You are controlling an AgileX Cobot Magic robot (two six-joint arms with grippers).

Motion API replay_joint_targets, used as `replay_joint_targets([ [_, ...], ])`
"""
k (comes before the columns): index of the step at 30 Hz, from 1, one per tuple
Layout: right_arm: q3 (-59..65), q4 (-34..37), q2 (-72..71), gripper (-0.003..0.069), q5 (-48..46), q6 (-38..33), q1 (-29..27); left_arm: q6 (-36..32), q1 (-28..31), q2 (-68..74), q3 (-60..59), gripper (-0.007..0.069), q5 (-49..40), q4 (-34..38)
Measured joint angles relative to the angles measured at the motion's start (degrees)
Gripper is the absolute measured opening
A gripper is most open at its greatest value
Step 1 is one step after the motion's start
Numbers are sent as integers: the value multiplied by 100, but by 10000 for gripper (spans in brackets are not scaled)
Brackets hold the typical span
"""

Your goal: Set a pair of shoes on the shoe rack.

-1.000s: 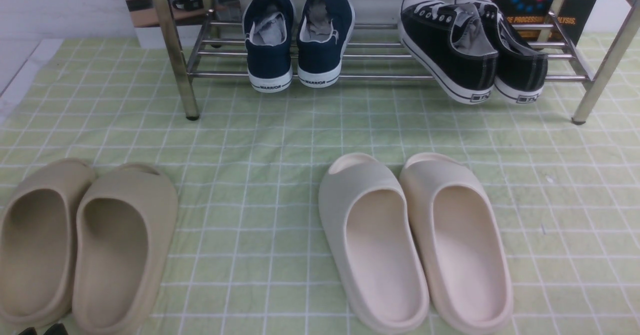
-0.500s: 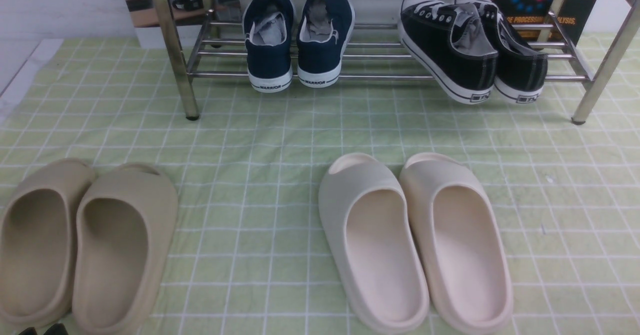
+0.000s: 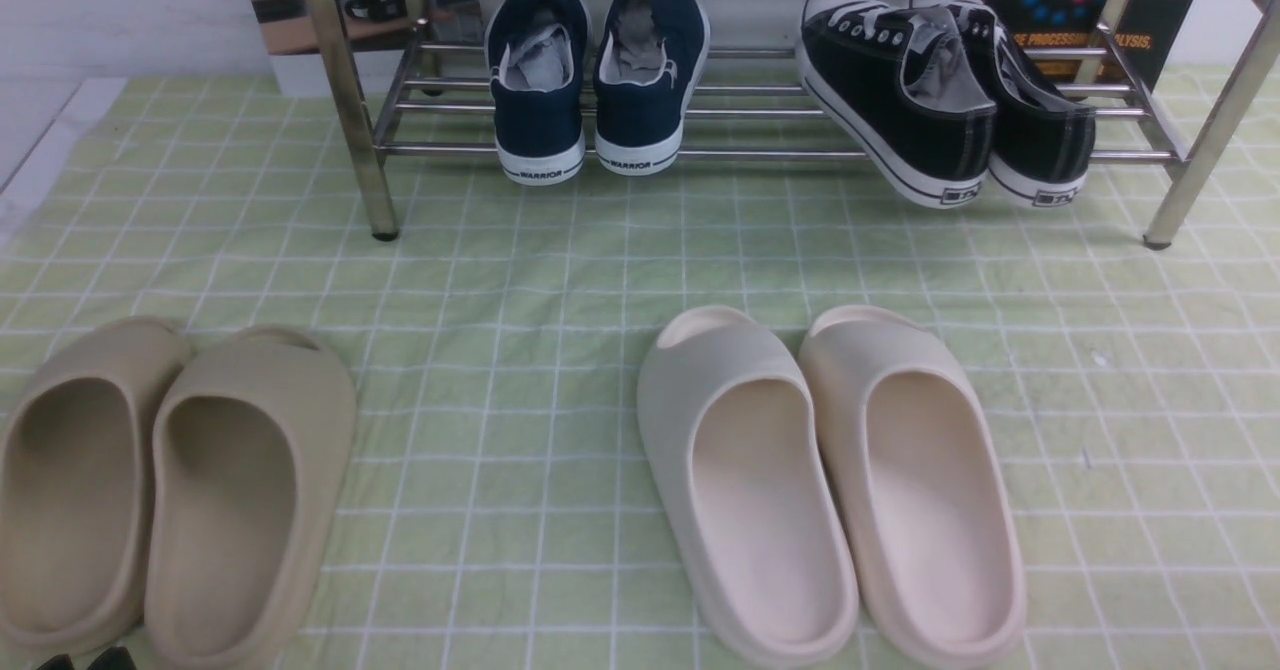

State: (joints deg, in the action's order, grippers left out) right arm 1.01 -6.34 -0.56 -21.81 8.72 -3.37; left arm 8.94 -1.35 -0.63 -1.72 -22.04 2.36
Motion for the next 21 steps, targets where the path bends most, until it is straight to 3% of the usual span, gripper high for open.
replay_joint_targets([
  [21, 0, 4, 0, 47, 0, 0, 0, 0, 0, 0, 0, 239, 0, 0],
])
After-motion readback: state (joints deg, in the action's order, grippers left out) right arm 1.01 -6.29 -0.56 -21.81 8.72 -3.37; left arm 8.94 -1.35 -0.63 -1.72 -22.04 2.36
